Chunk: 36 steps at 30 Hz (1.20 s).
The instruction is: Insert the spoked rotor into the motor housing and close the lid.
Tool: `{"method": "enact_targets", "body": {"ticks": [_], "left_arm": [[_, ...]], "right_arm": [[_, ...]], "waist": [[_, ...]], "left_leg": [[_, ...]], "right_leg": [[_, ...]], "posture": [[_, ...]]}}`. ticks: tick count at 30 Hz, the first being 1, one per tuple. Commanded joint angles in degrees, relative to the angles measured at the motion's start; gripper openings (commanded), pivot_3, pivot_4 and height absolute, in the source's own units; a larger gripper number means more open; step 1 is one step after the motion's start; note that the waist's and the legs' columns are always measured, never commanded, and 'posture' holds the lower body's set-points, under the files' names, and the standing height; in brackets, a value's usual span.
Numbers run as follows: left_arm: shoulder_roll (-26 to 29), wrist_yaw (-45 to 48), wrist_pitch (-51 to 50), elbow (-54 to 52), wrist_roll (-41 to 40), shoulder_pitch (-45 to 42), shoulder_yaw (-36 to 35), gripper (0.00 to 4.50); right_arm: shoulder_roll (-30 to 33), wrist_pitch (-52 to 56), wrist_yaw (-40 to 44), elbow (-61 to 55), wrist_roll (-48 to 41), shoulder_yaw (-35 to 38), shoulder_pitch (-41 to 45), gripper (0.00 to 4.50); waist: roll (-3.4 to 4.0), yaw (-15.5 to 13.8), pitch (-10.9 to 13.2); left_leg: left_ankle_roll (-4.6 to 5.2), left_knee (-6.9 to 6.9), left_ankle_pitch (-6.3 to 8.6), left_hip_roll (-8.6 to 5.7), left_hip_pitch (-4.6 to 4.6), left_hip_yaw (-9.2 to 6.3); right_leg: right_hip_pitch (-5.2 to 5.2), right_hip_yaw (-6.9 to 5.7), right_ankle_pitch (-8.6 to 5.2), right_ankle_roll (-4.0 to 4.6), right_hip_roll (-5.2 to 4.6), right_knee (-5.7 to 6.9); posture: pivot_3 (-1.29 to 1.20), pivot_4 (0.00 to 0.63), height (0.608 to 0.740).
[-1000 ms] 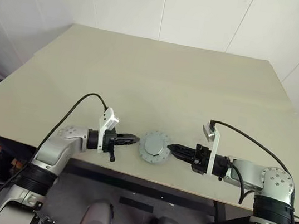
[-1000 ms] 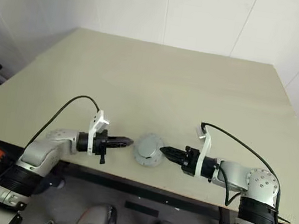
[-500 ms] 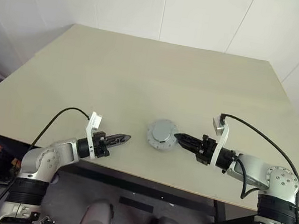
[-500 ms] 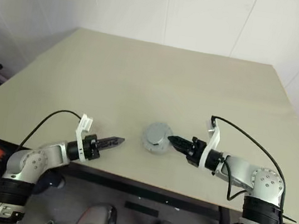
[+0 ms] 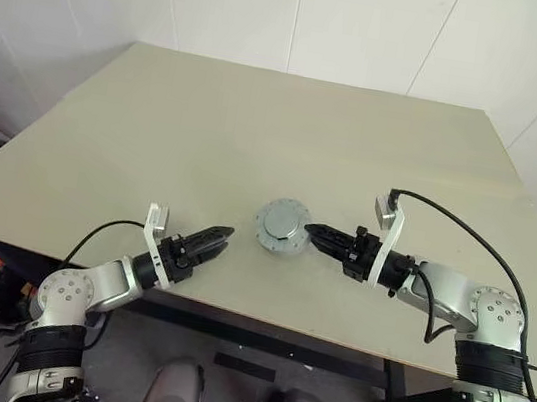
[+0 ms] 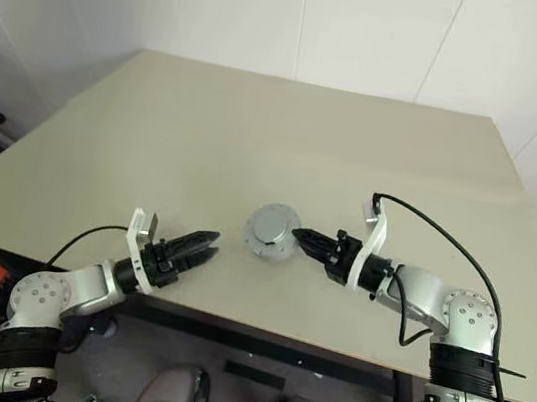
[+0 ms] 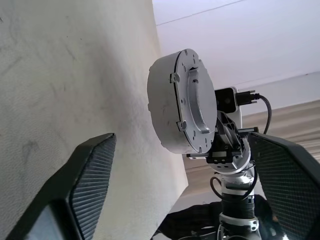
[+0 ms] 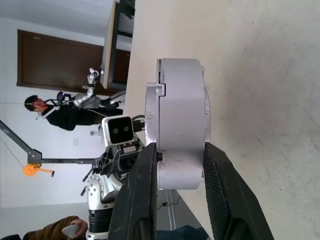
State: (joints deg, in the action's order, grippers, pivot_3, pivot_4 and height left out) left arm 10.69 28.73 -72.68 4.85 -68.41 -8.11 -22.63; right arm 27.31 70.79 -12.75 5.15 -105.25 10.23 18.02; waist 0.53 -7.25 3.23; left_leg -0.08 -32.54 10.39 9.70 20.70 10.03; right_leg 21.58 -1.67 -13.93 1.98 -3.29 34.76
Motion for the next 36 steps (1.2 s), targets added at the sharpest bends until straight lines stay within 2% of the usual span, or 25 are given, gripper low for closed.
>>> {"method": "enact_targets", "body": {"ticks": [1, 10, 29, 32, 36], "left_arm": [[-1.17, -3.64, -1.92, 2.02, -5.31, -1.52, -2.75, 4.5], [-4.23, -6.78, -2.41, 4.19, -10.17, -4.15, -2.12, 4.5], [-6.99, -5.46, -2.2, 6.9, -12.48, -8.67, 0.4, 4.5], [-7.23, -5.38, -2.06, 6.7, -13.19, -8.58, 0.48, 3.91], [-6.99, -4.88, -1.89, 6.59, -13.79, -8.16, 0.51, 2.64]], "right_arm": [[0.19, -2.55, -0.18, -5.01, -6.06, -0.99, 2.46, 1.1], [-0.96, -5.45, -1.39, -8.25, -7.75, -4.12, 3.32, 1.1], [-2.67, -5.45, -1.29, -10.73, -7.75, -6.25, 3.4, 1.1], [-2.84, -5.35, -1.15, -11.04, -7.75, -6.55, 3.01, 1.1], [-2.67, -5.25, -1.1, -10.64, -7.75, -6.5, 2.85, 1.1]], "waist": [[0.0, 0.02, 0.0], [-0.11, -0.01, 0.03], [-0.17, -0.03, 0.05], [-0.17, -0.04, 0.06], [-0.18, -0.03, 0.06]], "left_leg": [[0.0, -0.02, 0.0, 0.0, 0.01, 0.0], [0.04, -0.25, 0.02, -0.01, 0.24, -0.09], [0.03, -0.29, 0.02, -0.03, 0.34, -0.17], [0.03, -0.29, 0.02, -0.03, 0.34, -0.18], [0.03, -0.31, 0.02, -0.04, 0.35, -0.18]], "right_leg": [[0.0, 0.0, 0.0, -0.02, 0.0, -0.01], [0.03, -0.02, 0.11, -0.2, -0.01, -0.02], [0.05, -0.02, 0.3, -0.51, -0.01, -0.02], [0.05, -0.03, 0.3, -0.51, -0.01, -0.02], [0.05, -0.03, 0.3, -0.52, -0.01, -0.02]], "posture": [[0.0, 0.0, 0.74], [0.0, 0.0, 0.74], [0.0, 0.0, 0.74], [0.0, 0.0, 0.74], [0.0, 0.0, 0.74]]}}
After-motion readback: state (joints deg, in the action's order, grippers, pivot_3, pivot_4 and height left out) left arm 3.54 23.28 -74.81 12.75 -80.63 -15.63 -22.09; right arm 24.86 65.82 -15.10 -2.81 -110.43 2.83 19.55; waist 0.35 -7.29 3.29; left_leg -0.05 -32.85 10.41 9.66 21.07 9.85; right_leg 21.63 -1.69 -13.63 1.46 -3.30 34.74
